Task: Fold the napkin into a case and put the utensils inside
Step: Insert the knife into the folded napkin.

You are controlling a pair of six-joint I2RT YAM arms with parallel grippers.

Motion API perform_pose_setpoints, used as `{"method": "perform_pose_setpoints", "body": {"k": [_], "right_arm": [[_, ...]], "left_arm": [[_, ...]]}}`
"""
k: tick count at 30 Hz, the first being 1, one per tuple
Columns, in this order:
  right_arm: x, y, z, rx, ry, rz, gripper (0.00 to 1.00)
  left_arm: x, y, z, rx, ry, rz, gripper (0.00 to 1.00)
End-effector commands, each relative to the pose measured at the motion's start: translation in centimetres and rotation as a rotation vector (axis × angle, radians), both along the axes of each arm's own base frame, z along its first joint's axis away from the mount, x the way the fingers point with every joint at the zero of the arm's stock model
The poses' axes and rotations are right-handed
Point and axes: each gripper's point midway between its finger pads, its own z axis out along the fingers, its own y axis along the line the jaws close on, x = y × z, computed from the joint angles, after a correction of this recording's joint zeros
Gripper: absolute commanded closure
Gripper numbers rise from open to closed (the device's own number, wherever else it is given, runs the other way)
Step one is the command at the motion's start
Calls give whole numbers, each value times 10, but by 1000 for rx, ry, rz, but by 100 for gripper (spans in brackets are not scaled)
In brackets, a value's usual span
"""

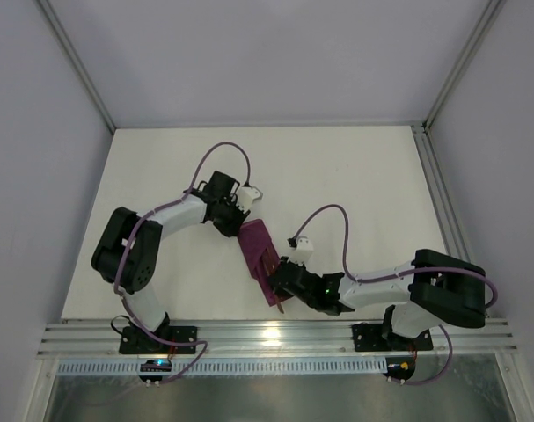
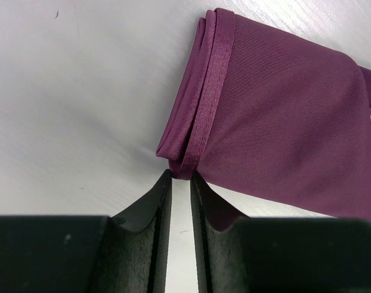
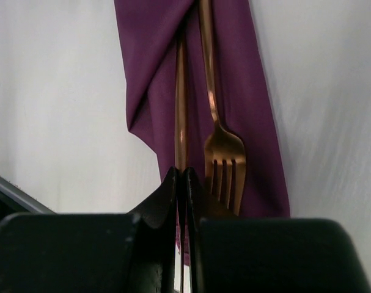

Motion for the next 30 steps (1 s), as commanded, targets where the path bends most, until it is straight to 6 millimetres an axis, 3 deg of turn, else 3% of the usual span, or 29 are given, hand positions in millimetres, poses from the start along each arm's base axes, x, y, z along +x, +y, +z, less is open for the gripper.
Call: {"method": "perform_pose_setpoints", "body": {"k": [1,11,15,19,26,30], "right_arm": [[25,31,35,93,-92,-15,96],[51,38,29,87,-81,25,96],[49,45,15,78,-47,34,96],[57,39,3,72,-39,-9,96],[59,45,7,-7,-53,52,96],[51,41,8,-62,-36,94,77]], "left_arm": [[4,-7,12,-45,-41,-8,81],[8,-8,16,-46,-58,-3,82],[8,-7,17,-46,-60,-4,82],[7,-7,15,-43,-55,-5,82],[8,-7,15,-43,-58,-5,82],[8,-5,14,-34,-60,-2,83]]}}
